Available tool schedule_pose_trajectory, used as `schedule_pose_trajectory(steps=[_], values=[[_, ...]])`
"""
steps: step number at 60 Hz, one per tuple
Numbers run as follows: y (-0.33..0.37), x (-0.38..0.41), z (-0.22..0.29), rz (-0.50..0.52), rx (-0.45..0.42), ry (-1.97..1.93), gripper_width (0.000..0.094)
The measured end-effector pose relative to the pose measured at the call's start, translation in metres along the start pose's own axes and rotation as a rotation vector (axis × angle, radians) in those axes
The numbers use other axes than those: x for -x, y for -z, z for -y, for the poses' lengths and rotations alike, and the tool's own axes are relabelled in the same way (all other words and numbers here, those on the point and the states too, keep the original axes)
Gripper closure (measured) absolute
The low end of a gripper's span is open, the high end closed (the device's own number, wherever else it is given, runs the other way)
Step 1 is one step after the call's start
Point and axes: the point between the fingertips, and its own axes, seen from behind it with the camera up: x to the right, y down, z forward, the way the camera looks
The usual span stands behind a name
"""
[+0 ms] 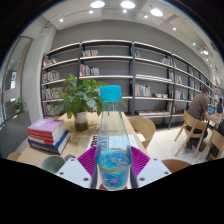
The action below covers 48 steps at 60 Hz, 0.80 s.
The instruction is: Pour water
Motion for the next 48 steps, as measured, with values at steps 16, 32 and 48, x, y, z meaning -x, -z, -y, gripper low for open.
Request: schedule_pose_trajectory(steps=[16, 32, 48], values=[[0.003, 0.008, -0.039, 0.017, 0.009, -0.048, 0.0475], [-0.007, 0.002, -0.051, 0.019, 0.009, -0.048, 0.0346], [0.041, 0.011, -0.109, -0.020, 0.204, 0.017, 0.0208]])
